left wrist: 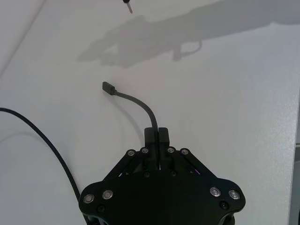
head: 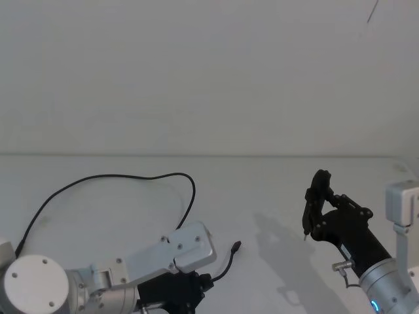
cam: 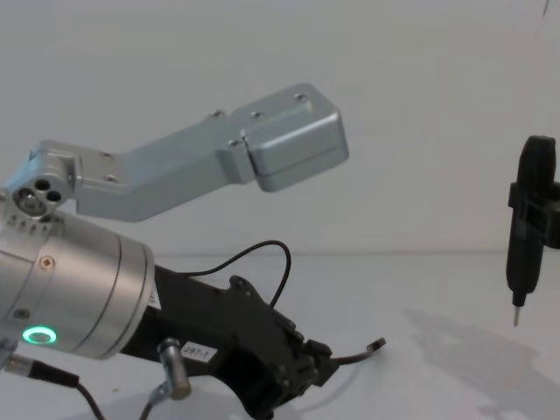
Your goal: Pick up the data cable with the one hand.
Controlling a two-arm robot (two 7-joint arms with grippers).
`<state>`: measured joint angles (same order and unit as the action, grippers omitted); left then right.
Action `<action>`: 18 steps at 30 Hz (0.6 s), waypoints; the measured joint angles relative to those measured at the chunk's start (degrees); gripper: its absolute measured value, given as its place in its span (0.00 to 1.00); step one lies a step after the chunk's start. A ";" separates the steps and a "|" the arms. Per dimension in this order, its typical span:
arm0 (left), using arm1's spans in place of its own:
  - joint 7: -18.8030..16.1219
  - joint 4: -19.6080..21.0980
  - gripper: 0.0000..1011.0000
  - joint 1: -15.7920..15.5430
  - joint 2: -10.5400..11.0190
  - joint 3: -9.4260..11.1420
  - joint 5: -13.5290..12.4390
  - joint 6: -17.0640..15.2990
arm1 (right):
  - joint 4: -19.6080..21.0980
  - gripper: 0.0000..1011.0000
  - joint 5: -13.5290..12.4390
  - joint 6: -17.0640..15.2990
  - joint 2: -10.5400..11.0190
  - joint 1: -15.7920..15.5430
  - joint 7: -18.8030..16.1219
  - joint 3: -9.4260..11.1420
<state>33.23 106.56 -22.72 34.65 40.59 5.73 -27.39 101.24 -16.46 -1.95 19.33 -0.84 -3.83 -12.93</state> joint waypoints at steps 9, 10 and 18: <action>-0.36 -0.77 0.04 1.11 -0.44 -1.18 0.50 6.13 | 1.24 0.28 -1.38 -0.86 0.66 -0.08 -1.47 1.20; -0.26 -0.91 0.04 1.31 -0.46 -1.52 0.84 7.70 | 1.50 0.28 -1.69 -1.02 0.85 -0.13 -1.76 1.45; 1.85 -1.48 0.04 2.28 0.28 -3.53 3.31 15.82 | 4.19 0.28 -6.91 -3.73 2.77 -0.59 -6.01 4.35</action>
<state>35.08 105.07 -20.44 34.92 37.06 9.04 -11.57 105.43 -23.38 -5.68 22.10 -1.42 -9.84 -8.58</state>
